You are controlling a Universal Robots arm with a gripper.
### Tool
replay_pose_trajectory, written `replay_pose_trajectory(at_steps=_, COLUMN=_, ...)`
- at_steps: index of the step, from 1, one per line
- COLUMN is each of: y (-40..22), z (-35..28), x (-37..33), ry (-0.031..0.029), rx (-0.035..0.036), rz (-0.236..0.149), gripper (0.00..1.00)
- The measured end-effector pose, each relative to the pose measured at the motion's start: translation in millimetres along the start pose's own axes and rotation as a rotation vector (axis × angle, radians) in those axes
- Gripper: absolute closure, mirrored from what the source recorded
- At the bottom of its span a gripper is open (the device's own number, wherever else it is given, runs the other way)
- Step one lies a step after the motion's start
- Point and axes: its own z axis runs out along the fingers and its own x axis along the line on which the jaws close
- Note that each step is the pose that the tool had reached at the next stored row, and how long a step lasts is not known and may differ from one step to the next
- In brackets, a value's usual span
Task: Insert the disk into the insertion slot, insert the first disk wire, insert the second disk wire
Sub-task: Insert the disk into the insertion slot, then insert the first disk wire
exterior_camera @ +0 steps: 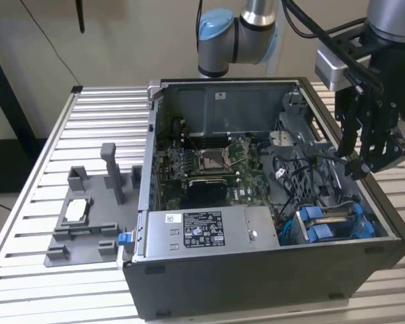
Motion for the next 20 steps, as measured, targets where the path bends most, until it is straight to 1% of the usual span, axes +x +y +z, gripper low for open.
replay_pose_trajectory(at_steps=1, y=-0.1, z=0.0, x=-0.3, ry=0.0007, rx=0.0008, rz=-0.002, gripper=0.55)
replay_pose_trajectory(at_steps=2, y=-0.1, z=0.0, x=-0.3, ry=0.0007, rx=0.0008, rz=-0.004, gripper=0.62)
replay_pose_trajectory(at_steps=3, y=0.0, z=-0.1, x=-0.3, ry=0.0007, rx=0.0007, rz=-0.006, gripper=0.62)
replay_pose_trajectory(at_steps=5, y=-0.1, z=-0.5, x=-0.4, ry=0.0010, rx=0.0005, rz=-0.009, gripper=0.74)
replay_pose_trajectory(at_steps=6, y=-0.1, z=-0.5, x=-0.4, ry=0.0016, rx=0.0004, rz=-0.010, gripper=0.74)
replay_pose_trajectory(at_steps=7, y=-0.1, z=-0.6, x=-0.4, ry=0.0032, rx=0.0001, rz=-0.012, gripper=0.80)
replay_pose_trajectory(at_steps=8, y=-0.1, z=-0.6, x=-0.4, ry=0.0047, rx=-0.0004, rz=-0.012, gripper=0.81)
replay_pose_trajectory(at_steps=9, y=-0.3, z=-0.5, x=-0.4, ry=0.0075, rx=-0.0035, rz=-0.013, gripper=0.81)
replay_pose_trajectory(at_steps=10, y=-0.6, z=-0.4, x=-0.3, ry=0.0091, rx=-0.0065, rz=-0.013, gripper=0.81)
replay_pose_trajectory(at_steps=11, y=-0.9, z=-0.4, x=-0.3, ry=0.0094, rx=-0.0067, rz=-0.013, gripper=0.81)
replay_pose_trajectory(at_steps=12, y=-1.6, z=-0.3, x=-0.3, ry=0.0097, rx=-0.0083, rz=-0.013, gripper=0.81)
replay_pose_trajectory(at_steps=13, y=-2.0, z=0.0, x=-0.4, ry=0.0109, rx=-0.0156, rz=-0.013, gripper=0.81)
replay_pose_trajectory(at_steps=14, y=-2.3, z=0.2, x=-0.3, ry=0.0111, rx=-0.0278, rz=-0.012, gripper=0.81)
replay_pose_trajectory(at_steps=17, y=-4.0, z=1.0, x=-0.2, ry=0.0113, rx=-0.0686, rz=-0.010, gripper=0.81)
replay_pose_trajectory(at_steps=18, y=-5.1, z=1.6, x=-0.1, ry=0.0112, rx=-0.0784, rz=-0.010, gripper=0.81)
replay_pose_trajectory(at_steps=19, y=-6.2, z=2.6, x=0.0, ry=0.0108, rx=-0.0833, rz=-0.010, gripper=0.81)
replay_pose_trajectory(at_steps=20, y=-6.9, z=4.0, x=0.1, ry=0.0110, rx=-0.0850, rz=-0.009, gripper=0.81)
